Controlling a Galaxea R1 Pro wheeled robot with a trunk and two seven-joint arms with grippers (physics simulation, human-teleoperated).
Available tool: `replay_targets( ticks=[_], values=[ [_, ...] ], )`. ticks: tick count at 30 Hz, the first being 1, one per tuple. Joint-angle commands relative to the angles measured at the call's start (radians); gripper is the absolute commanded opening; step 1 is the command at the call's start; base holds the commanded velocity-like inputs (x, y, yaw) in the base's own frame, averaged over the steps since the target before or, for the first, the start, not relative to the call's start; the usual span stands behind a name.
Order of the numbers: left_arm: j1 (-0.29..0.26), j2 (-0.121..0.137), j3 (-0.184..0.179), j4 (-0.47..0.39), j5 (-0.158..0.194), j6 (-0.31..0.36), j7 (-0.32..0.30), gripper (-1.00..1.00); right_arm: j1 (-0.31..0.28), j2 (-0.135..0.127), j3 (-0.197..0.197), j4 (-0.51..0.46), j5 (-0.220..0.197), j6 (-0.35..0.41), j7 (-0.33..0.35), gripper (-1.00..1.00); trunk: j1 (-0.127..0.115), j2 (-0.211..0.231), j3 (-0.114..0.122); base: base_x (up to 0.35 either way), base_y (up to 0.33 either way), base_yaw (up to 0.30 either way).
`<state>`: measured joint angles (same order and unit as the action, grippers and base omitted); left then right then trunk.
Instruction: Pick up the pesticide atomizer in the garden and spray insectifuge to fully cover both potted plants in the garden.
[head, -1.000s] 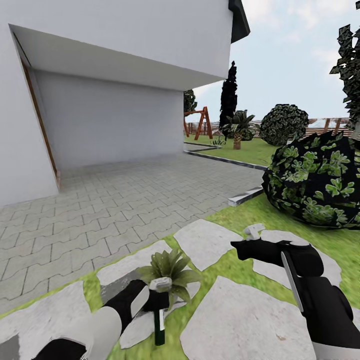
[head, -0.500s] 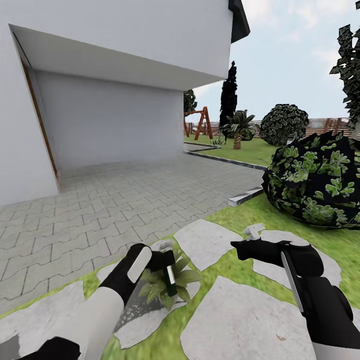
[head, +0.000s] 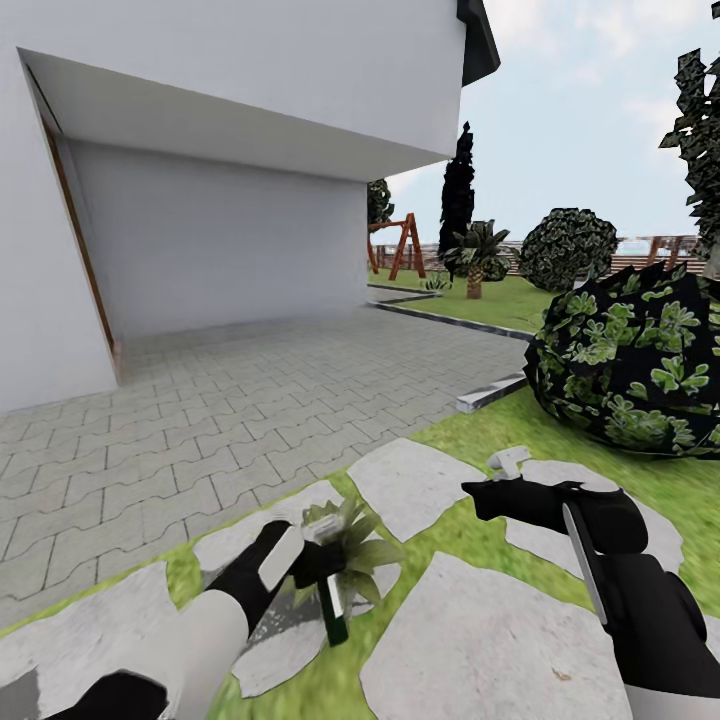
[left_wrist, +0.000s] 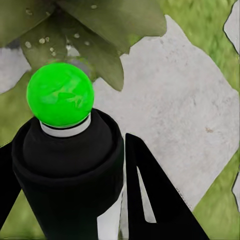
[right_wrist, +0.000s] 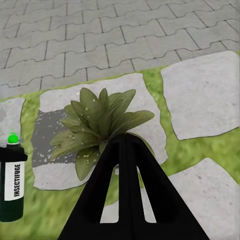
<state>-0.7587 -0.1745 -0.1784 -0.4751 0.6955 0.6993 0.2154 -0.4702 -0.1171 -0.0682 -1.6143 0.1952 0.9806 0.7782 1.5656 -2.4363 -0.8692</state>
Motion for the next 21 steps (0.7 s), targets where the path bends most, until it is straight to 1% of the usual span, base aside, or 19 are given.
replay_targets(
  ticks=[1,4,5,6,7,11,12,14,16,21],
  values=[
    [0.000,0.000,-0.002,0.017,0.009,-0.007,0.004,-1.00,-0.001,0.000,-0.001,-0.001,0.010,0.003,0.010,-1.00,0.000,-0.001,-0.001,0.000,0.000,0.000],
    [0.001,0.000,-0.003,0.073,0.006,-0.038,-0.006,-1.00,-0.001,0.001,-0.001,-0.001,0.010,0.003,0.010,-1.00,0.000,-0.001,-0.001,0.000,0.000,0.000],
    [0.001,0.000,-0.006,0.094,0.004,-0.058,-0.008,-1.00,-0.001,0.002,-0.001,-0.001,0.010,0.003,0.010,-1.00,0.000,-0.001,-0.001,0.000,0.000,0.000],
    [0.003,0.000,-0.015,0.108,0.003,-0.081,-0.011,-1.00,-0.001,0.003,-0.001,-0.001,0.010,0.003,0.010,-1.00,0.000,-0.001,-0.001,0.000,0.000,0.000],
    [0.009,0.000,-0.032,0.118,0.002,-0.103,-0.014,-1.00,-0.001,0.003,-0.001,-0.001,0.010,0.003,0.010,-1.00,0.000,-0.001,-0.001,0.000,0.000,0.000],
    [0.026,0.002,-0.085,0.142,0.002,-0.146,-0.019,-1.00,0.000,0.004,-0.001,-0.001,0.010,0.003,0.010,-1.00,0.000,-0.001,-0.001,0.000,0.000,0.000],
    [0.029,0.003,-0.088,0.148,0.001,-0.149,-0.020,-1.00,0.000,0.004,-0.001,-0.001,0.010,0.003,0.010,-1.00,0.000,-0.001,-0.001,0.000,0.000,0.000],
    [0.044,0.006,-0.097,0.185,0.000,-0.180,-0.020,-1.00,0.000,0.006,-0.001,-0.001,0.010,0.003,0.010,-1.00,0.000,-0.001,-0.001,0.000,0.000,0.000],
    [0.054,0.007,-0.100,0.199,0.000,-0.205,-0.020,-1.00,0.001,0.007,-0.001,-0.001,0.010,0.001,0.010,-1.00,0.000,-0.001,-0.001,0.000,0.000,0.000],
    [0.062,0.007,-0.102,0.206,0.001,-0.222,-0.021,-1.00,0.001,0.007,0.000,-0.001,0.010,0.000,0.009,-1.00,0.000,-0.001,-0.001,0.000,0.000,0.000]
  ],
)
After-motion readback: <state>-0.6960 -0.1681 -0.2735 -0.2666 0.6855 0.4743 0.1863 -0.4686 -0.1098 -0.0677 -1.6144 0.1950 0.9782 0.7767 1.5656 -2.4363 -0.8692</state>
